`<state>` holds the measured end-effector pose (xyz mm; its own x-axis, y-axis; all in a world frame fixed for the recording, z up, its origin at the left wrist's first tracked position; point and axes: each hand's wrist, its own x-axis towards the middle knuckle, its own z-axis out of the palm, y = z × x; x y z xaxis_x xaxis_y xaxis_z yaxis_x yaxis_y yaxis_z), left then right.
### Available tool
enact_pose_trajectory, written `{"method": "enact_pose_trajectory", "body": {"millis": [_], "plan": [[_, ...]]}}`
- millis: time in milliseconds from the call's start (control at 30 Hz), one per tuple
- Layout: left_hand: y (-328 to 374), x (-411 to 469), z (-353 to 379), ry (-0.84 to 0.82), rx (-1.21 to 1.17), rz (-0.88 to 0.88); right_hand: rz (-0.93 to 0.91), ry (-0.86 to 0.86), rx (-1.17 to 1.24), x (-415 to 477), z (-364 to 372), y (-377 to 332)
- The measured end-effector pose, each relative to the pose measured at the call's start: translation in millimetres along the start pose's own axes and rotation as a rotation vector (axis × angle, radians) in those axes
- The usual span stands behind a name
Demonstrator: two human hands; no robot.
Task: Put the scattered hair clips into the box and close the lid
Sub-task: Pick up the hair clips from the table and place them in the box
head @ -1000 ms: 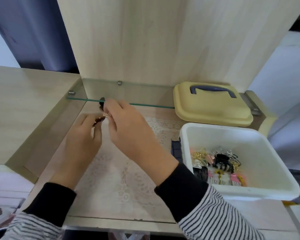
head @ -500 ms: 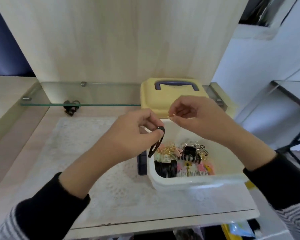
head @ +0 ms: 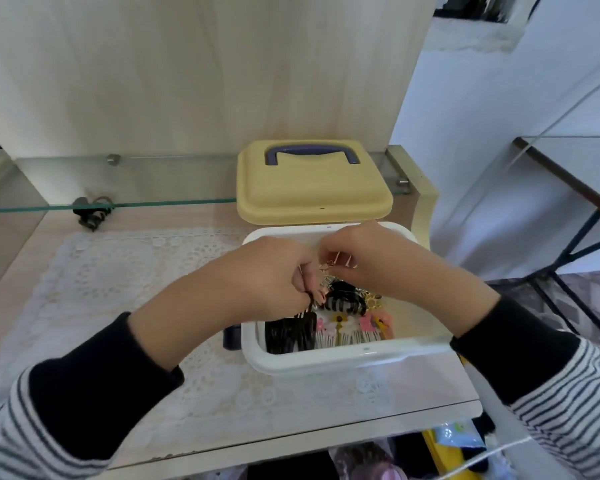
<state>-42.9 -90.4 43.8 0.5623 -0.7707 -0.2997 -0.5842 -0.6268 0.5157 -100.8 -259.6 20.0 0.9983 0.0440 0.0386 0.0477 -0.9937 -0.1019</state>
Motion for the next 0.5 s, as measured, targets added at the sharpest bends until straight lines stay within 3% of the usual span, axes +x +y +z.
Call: {"method": "enact_pose_trajectory", "body": {"millis": [300, 500], "plan": [[10.4, 27.3, 14.6, -0.229, 0.32, 0.005, -0.23, 0.025, -0.024, 9.1, 23.4, 9.8], [6.4, 31.5, 21.0, -0.233, 0.461, -0.033, -0.244, 0.05, -0.177, 10.2, 23.6, 9.5]]}}
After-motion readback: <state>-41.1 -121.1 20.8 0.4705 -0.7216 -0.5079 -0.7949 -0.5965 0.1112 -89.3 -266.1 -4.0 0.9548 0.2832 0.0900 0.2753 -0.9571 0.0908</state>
